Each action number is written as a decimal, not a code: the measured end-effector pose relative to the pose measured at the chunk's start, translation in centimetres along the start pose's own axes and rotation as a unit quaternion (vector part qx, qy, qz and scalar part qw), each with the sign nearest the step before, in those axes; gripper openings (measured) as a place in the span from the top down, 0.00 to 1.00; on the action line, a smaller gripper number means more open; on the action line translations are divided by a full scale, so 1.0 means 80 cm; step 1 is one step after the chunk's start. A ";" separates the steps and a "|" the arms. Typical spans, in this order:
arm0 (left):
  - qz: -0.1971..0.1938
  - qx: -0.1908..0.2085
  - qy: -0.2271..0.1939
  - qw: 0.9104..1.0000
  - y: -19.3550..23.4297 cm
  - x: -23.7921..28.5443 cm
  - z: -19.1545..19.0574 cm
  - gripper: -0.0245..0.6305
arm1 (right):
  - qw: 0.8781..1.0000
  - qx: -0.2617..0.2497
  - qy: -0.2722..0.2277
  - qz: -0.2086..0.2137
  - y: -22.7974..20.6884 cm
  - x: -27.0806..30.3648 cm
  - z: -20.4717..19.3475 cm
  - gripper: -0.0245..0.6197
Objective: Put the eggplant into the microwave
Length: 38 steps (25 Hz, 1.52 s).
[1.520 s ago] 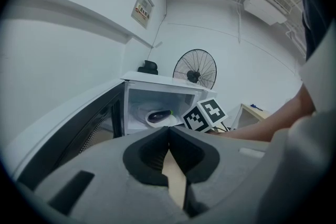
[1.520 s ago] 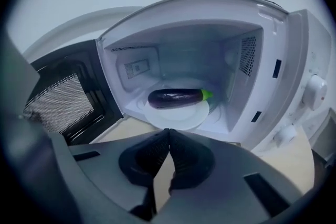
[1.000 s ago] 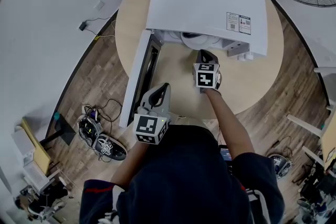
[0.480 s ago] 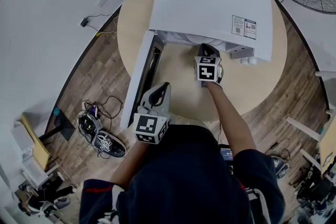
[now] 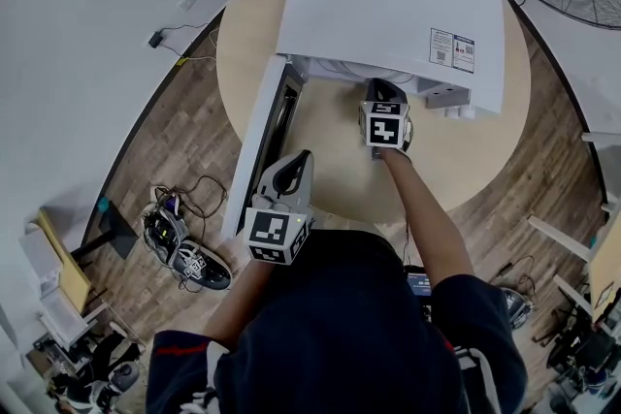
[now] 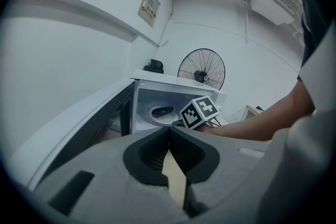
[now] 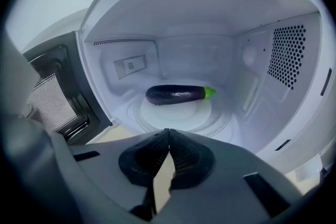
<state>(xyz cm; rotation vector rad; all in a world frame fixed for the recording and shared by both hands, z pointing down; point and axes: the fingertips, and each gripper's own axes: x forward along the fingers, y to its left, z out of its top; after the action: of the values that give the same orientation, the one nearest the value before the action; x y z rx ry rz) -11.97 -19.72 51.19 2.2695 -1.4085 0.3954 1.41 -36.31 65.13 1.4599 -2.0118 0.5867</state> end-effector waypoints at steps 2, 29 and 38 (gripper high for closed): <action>-0.002 0.000 -0.003 1.000 -0.002 -0.002 0.002 0.94 | 1.000 0.001 -0.004 0.003 0.003 -0.007 0.002 0.94; -0.013 0.041 -0.106 0.993 -0.037 -0.016 0.087 0.94 | 0.980 -0.002 -0.166 0.108 0.033 -0.255 0.092 0.94; -0.020 0.085 -0.139 0.986 -0.056 -0.018 0.131 0.94 | 0.968 0.007 -0.228 0.105 0.022 -0.325 0.124 0.95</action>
<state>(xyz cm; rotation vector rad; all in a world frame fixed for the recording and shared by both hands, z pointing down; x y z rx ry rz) -8.49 -22.17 40.57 2.5674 -1.5081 0.1974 3.90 -24.05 40.22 1.5028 -2.5446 0.3703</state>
